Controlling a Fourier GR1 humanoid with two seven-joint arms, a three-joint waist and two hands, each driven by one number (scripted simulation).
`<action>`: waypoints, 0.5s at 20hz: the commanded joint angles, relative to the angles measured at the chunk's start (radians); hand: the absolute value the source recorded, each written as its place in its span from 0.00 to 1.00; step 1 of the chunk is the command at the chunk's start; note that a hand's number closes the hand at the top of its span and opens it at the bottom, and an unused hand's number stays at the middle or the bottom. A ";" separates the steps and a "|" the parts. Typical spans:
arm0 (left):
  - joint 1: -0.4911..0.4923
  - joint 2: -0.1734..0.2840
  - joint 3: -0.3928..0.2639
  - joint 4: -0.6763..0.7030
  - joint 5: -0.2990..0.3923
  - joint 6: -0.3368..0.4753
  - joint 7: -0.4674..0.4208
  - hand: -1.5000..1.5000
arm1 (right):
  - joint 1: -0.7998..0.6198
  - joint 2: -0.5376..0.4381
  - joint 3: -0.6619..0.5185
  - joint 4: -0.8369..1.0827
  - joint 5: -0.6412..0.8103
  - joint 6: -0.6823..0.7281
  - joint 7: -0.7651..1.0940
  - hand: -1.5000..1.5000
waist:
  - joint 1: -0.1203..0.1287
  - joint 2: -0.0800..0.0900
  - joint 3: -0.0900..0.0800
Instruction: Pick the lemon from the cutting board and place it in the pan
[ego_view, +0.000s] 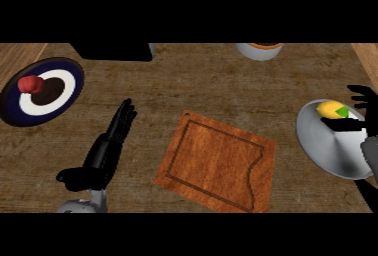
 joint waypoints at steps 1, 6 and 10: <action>-0.033 -0.039 -0.031 0.010 -0.040 0.039 0.013 0.50 | -0.096 -0.013 -0.040 0.177 -0.047 0.083 -0.114 0.00 | -0.001 0.004 0.002; 0.010 0.028 0.034 0.012 0.013 -0.024 -0.025 0.50 | -0.102 0.026 -0.153 0.181 -0.153 -0.014 -0.322 0.00 | -0.011 0.001 0.002; 0.014 0.024 0.035 0.002 0.013 -0.020 -0.013 0.50 | -0.105 0.007 -0.250 0.183 -0.255 -0.002 -0.416 0.00 | -0.022 -0.005 0.000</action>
